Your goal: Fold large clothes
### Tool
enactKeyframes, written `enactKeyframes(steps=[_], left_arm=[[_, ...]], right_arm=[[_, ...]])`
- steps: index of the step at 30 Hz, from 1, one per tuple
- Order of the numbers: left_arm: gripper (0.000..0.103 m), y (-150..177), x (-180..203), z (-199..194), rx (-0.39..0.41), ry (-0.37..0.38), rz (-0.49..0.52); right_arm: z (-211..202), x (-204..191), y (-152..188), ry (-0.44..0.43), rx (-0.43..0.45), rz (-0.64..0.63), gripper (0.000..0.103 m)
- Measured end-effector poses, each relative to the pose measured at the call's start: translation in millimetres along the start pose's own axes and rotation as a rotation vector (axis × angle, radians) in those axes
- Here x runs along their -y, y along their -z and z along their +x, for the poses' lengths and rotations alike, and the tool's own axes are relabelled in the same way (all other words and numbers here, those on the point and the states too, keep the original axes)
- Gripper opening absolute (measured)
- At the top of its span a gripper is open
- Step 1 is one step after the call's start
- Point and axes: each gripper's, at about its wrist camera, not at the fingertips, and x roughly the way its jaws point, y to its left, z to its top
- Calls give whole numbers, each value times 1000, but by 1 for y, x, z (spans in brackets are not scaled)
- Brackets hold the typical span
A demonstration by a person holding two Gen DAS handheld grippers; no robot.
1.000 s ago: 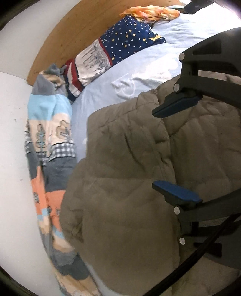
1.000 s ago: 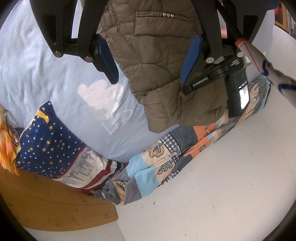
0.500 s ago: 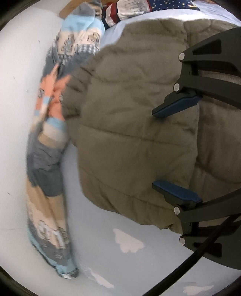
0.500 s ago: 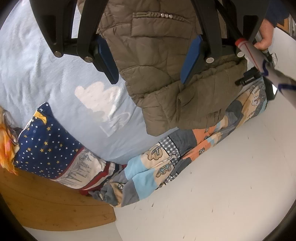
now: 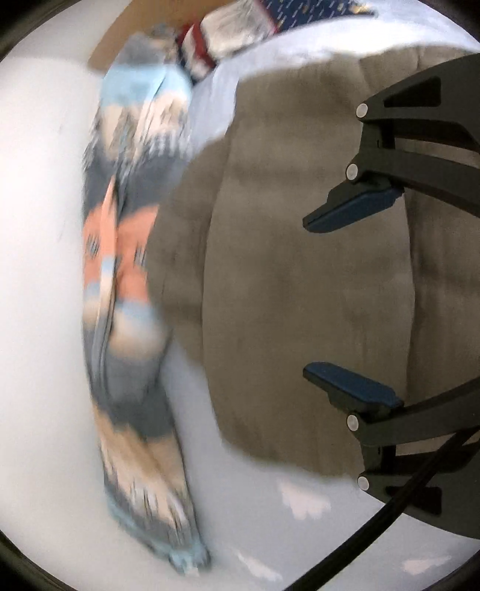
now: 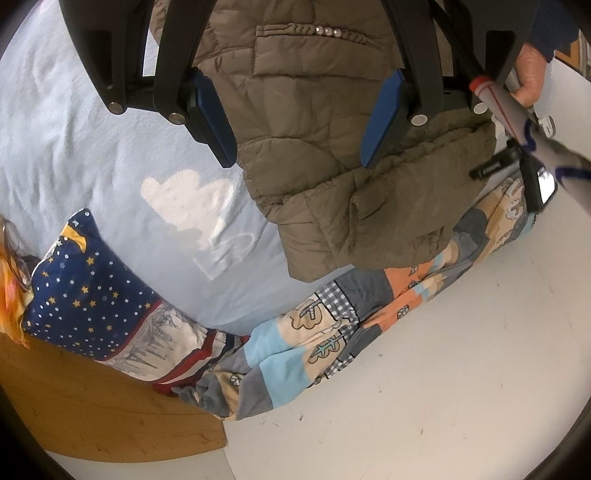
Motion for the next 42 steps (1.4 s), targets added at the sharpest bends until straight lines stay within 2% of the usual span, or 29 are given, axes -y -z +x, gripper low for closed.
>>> enactKeyframes(steps=[3,6,8,10,13,16,19,22,29,31,34,40,42], left_arm=[[72,1,32,20,-59,30,36],[73,13,41,51,-152,2,20],[73,16,43,61,-170,-22,23],[73,17,44,49,-152,-19,36],[73,21,39,19,-88,26,45],[73,35,25,-10,-53,48,40],[73,58,6,-36,-55,71,17],[73,89,-13,-67,-52,64,31],[73,168,-58,-134,-41,-30,74],[73,186,-70,-137,-50,-62,62],[73,204,-87,-127,-84,-62,-5],[73,221,-99,-94,-160,-59,-54],[74,222,-100,-89,-163,-67,-58]], right_arm=[[3,-2,0,4,-4,-14,74],[9,2,0,12,-20,-3,74],[13,2,-1,20,-36,-6,74],[21,1,0,39,-60,-18,74],[28,0,4,26,-94,-12,74],[27,-3,4,20,-92,-23,74],[24,-7,6,18,-87,-32,74],[25,-15,12,18,-95,-60,74],[27,-41,30,-1,-118,-144,74],[30,-50,38,-14,-140,-169,74],[36,-65,57,-26,-184,-224,74],[58,-82,103,-28,-304,-300,74],[66,-84,114,-11,-329,-327,74]])
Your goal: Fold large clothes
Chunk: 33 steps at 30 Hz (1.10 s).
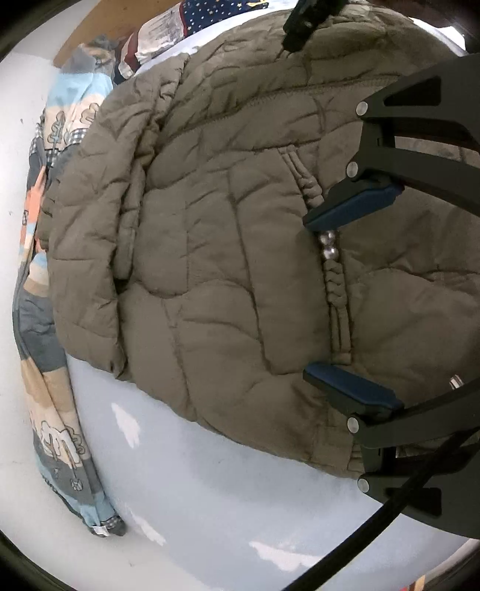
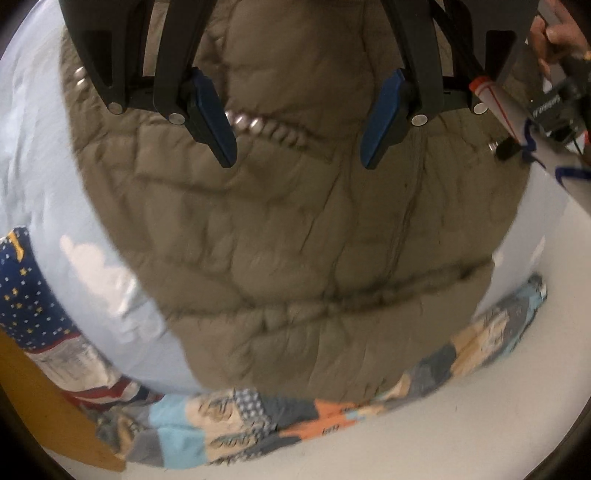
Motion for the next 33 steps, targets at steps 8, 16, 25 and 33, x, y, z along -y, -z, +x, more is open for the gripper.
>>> enactKeyframes(steps=[8,16,25,33], left_arm=[[76,2,9,-7,36,-31,19],[76,4,32,-18,121,-98,109],[76,1,54,-25,197,-143,202],[76,0,65,-24,217,-149,244]], right_arm=[[4,-16,0,54,11,-50,74],[-8,-47,8,65,71,-168,74],[-5,-50,5,82,91,-176,74],[5,-48,1,77,60,-164,74]])
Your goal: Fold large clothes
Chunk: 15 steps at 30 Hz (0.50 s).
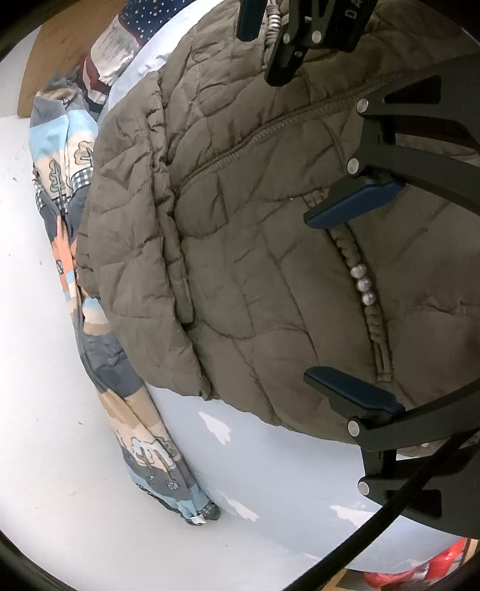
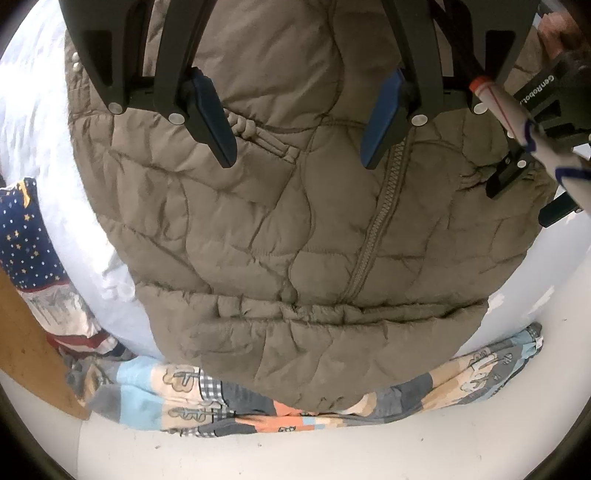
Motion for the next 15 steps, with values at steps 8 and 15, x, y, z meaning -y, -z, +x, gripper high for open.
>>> enactKeyframes(steps=[8,15], left_arm=[[76,-2,6,-5,22,-3,19],[76,-7,0,-4,15,-1,6]], right_arm=[[-2,3,-3,-2,8,6,74],[-1,8,-3,6,1,15,74]])
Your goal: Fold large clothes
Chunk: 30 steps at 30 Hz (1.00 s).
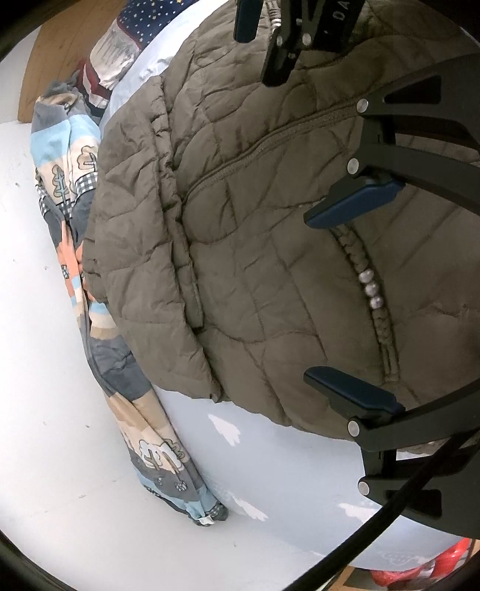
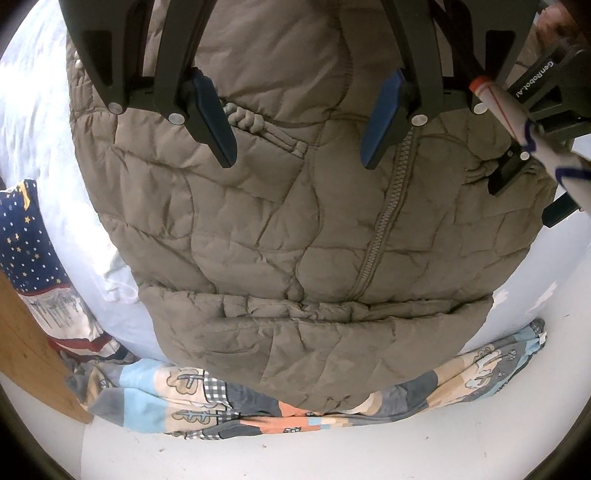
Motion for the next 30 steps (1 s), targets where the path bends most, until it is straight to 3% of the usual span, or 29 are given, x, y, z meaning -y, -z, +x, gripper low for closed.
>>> enactKeyframes(steps=[7,15,18,30], left_arm=[[76,-20,-40,14,-22,-25,-93],[76,-1,-74,63,-259,72,-279],[76,-2,-71,63,-257,61,-260],[76,-3,-69,55,-233,46,-243]], right_arm=[[-4,23,-8,8,13,62,74],[13,56,-6,3,-70,177,74],[20,59,-4,-9,-98,195,74],[11,54,-8,-14,-71,179,74]])
